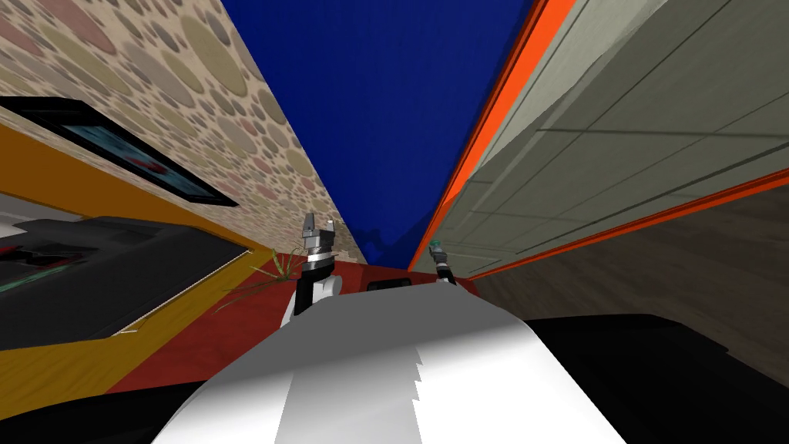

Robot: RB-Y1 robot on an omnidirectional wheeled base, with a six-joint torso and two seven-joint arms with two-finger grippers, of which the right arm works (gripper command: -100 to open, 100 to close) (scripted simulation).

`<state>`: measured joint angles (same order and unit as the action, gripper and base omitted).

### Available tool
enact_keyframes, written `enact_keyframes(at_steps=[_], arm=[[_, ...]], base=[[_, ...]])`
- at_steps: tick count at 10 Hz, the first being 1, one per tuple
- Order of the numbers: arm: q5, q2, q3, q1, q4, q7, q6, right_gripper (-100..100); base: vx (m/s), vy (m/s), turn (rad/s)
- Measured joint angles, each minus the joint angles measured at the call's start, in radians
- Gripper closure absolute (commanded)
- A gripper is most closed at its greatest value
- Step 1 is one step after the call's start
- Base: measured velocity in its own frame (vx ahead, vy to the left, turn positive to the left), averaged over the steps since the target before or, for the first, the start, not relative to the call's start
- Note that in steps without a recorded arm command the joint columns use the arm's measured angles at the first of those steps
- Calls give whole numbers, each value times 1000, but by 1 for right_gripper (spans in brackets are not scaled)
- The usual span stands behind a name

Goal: Pull the door open

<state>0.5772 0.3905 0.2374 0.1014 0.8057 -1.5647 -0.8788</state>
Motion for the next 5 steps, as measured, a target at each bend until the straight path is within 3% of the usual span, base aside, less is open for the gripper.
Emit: enact_keyframes(at_steps=[5], arm=[[0, 1, 0, 3, 1, 3, 7, 100]], base=[[-18, 0, 1]])
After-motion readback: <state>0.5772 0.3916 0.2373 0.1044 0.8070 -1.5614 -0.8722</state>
